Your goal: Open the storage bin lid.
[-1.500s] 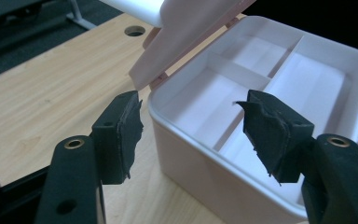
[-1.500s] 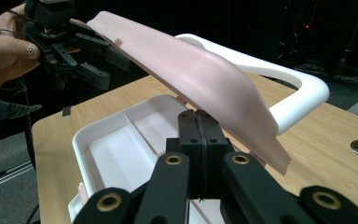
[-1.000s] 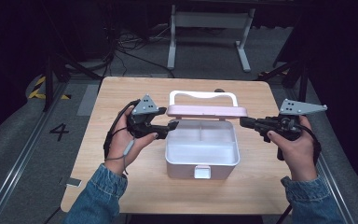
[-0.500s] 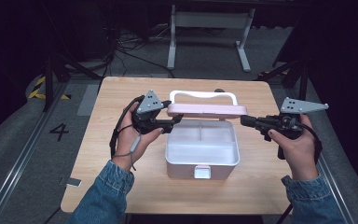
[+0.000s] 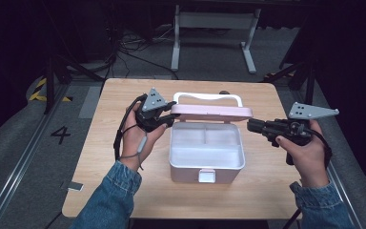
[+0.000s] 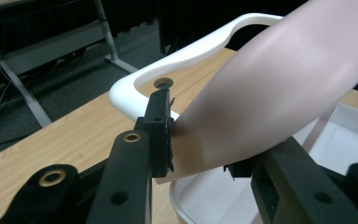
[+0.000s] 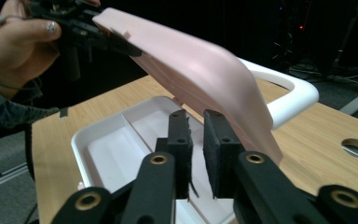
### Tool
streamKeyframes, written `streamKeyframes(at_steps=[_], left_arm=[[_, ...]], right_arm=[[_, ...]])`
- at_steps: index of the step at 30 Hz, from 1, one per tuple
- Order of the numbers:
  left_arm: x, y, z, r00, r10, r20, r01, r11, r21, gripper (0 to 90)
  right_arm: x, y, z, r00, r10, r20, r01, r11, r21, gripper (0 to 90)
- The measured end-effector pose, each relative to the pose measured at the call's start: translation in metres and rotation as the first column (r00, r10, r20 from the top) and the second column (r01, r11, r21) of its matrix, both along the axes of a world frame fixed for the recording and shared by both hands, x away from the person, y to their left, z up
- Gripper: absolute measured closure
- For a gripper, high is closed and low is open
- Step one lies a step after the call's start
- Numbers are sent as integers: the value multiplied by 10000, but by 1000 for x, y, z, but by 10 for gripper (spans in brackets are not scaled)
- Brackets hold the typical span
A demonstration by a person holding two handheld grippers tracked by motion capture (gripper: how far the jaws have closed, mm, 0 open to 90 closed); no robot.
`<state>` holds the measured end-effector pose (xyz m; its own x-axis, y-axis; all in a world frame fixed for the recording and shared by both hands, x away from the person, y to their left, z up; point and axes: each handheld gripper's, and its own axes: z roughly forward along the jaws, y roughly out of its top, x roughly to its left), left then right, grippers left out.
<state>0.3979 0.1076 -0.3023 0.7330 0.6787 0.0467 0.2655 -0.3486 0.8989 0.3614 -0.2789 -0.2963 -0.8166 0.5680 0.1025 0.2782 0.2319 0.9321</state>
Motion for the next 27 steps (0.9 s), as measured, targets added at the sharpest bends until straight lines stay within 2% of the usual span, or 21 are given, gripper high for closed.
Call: streamKeyframes(at_steps=[5,10,14,17,21,27], left_arm=[[4,-1,3,9999,47,-107,-46,9999,149,695],[9,0,4,9999,6,-142,-4,9999,114,709],[14,1,6,9999,-49,-128,50,9999,123,719],[17,1,7,9999,-18,-168,21,9999,146,724],[24,1,10,9999,-52,-149,55,9998,198,733],[32,1,13,9997,-51,-234,57,9997,239,741]], right_arm=[[-7,-7,-9,9992,-362,168,369,9985,-414,755],[-11,-19,-22,9980,-618,-119,610,9965,-578,737],[-13,-33,-32,9944,-990,-356,974,9942,-460,728],[-15,-40,-34,9907,-1310,-374,1281,9892,-710,717],[-17,-46,-36,9884,-1463,-399,1424,9859,-876,693],[-17,-47,-45,9886,-1437,-439,1353,9786,-1551,636]])
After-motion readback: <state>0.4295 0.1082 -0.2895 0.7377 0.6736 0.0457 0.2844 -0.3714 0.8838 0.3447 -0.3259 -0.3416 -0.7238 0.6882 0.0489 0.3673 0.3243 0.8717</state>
